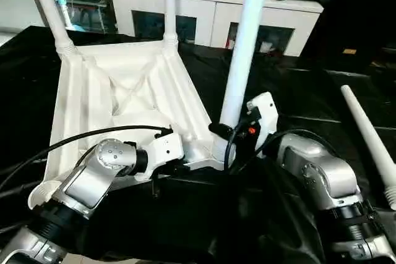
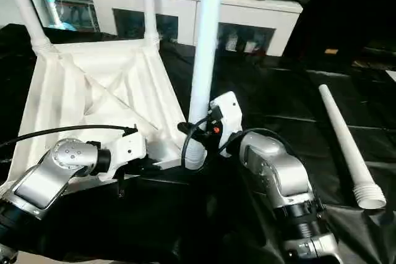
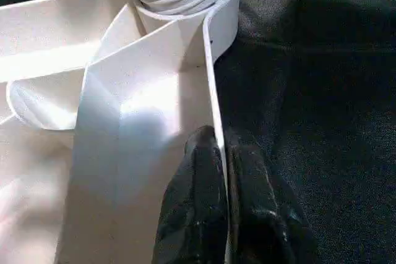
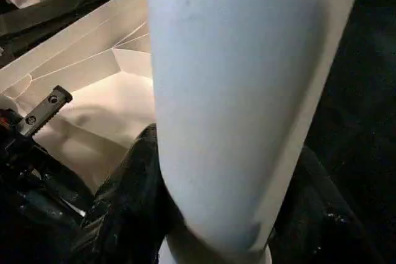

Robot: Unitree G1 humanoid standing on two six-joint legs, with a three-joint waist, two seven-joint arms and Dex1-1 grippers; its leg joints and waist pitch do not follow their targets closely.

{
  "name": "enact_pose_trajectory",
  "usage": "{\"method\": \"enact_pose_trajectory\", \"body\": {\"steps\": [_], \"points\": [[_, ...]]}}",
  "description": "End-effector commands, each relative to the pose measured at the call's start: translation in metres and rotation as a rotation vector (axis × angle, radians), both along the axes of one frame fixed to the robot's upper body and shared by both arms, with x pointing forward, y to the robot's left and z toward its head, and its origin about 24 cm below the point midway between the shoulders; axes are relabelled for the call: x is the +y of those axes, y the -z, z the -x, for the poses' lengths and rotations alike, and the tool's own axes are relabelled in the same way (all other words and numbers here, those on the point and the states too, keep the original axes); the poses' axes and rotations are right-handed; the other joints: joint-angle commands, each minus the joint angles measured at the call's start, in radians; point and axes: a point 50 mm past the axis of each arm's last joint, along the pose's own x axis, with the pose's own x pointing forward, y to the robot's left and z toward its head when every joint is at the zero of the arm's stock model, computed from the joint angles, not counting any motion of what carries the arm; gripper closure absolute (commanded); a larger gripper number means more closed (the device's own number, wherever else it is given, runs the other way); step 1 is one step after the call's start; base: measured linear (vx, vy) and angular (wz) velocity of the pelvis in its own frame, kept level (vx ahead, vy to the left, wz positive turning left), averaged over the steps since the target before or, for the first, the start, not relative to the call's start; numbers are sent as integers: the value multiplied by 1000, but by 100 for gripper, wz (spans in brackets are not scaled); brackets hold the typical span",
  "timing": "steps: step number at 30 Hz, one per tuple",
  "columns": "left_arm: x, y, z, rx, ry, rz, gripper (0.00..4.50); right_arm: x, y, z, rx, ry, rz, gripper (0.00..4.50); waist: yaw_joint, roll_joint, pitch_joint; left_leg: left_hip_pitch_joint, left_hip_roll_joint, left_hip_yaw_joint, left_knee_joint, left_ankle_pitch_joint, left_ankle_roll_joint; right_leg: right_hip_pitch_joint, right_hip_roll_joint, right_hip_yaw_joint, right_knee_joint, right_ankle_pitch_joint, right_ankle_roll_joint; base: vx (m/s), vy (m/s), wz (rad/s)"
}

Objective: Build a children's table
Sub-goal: Insert table leg to table base

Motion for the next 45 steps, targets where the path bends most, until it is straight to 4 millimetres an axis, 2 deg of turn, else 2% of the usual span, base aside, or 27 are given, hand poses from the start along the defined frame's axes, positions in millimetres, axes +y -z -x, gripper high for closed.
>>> {"method": "enact_pose_trajectory", "body": {"steps": [1,7,11,12,16,22,24,28,29,34,40,43,44,45], "points": [[-2,4,2,-1,10,3,450,-2,17,4,97,6,27,264,-5,-6,-39,28,113,-48,-95,-247,-32,5,-107,54,-98,-268,-190,0,0,0],[-1,3,-1,-8,-13,12,450,-12,22,1,127,105,-75,264,-5,-7,-38,29,112,-47,-94,-253,-30,2,-109,55,-101,-280,-196,0,0,0],[-1,2,-2,-9,-18,15,450,-19,26,2,153,160,-145,264,-6,-5,-34,28,113,-49,-97,-275,-37,-1,-110,55,-104,-315,-186,0,0,0],[0,2,-2,-9,-19,14,450,-20,29,5,159,169,-155,264,-5,-4,-35,31,113,-49,-97,-283,-39,-2,-111,56,-107,-327,-182,0,0,0],[0,1,-3,-12,-27,16,450,-20,35,14,119,149,-129,264,-4,-3,-32,31,114,-48,-100,-292,-42,-7,-107,56,-108,-321,-171,0,0,0],[2,0,-6,-17,-46,22,450,-16,41,25,61,145,-106,264,-6,-6,-28,28,114,-48,-106,-299,-38,-6,-107,56,-112,-321,-164,0,0,0],[3,0,-6,-17,-54,22,450,-14,45,29,50,165,-124,264,-8,-5,-24,31,116,-51,-108,-336,-42,-13,-109,58,-118,-374,-158,0,0,0],[4,1,-6,-14,-64,24,450,-12,51,34,53,196,-150,264,-11,-6,-19,29,115,-55,-112,-369,-49,-16,-110,59,-121,-412,-149,0,0,0],[5,1,-7,-13,-69,25,450,-12,53,37,61,202,-157,264,-11,-8,-16,30,115,-56,-112,-389,-49,-19,-112,61,-125,-448,-138,0,0,0],[6,0,-8,-13,-73,21,450,-9,58,42,53,166,-100,264,-12,-5,-13,31,115,-60,-116,-408,-54,-22,-112,62,-131,-497,-118,0,0,0],[9,0,-9,-12,-76,13,450,-3,56,47,21,56,14,264,-12,-3,-15,31,117,-54,-122,-366,-45,-17,-109,61,-131,-418,-123,0,0,0],[8,0,-9,-12,-76,13,450,-1,55,48,19,32,28,264,-13,-5,-15,30,117,-53,-123,-360,-41,-16,-109,61,-133,-417,-125,0,0,0],[8,0,-9,-12,-76,11,450,0,56,49,27,14,46,264,-14,-10,-12,31,118,-52,-122,-363,-37,-18,-111,62,-136,-431,-126,0,0,0],[8,0,-9,-12,-75,11,450,1,56,49,33,7,54,264,-14,-8,-12,31,118,-54,-122,-365,-37,-17,-112,62,-136,-445,-125,0,0,0]]}}
